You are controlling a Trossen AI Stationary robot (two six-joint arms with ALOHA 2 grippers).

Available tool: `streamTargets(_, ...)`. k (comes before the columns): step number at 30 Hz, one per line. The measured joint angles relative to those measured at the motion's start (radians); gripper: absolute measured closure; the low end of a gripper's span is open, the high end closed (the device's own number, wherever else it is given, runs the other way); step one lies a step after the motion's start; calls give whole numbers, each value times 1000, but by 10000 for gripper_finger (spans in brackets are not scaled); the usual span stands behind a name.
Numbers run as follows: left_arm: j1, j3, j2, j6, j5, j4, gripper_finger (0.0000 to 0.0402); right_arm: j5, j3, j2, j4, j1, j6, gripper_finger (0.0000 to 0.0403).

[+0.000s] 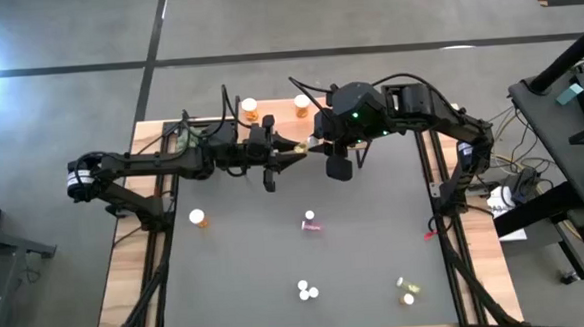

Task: Pick and place medicine bottles onto shelf by color
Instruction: Put the small yellow pill bottle on the shelf

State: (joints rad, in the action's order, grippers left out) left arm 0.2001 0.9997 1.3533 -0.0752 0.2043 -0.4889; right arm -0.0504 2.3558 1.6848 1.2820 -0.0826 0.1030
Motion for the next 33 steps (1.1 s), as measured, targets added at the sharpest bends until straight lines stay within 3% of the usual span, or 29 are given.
streamTargets(12,0,0,0,0,0,0,313,0,0,-3,10,0,-52,302)
streamTargets(24,0,0,0,2,0,12,215,-3,0,-32,90,-1,-85,302)
streamTargets(33,10,0,-29,-106,-11,87,201,-66,0,-35,202,-70,-188,302)
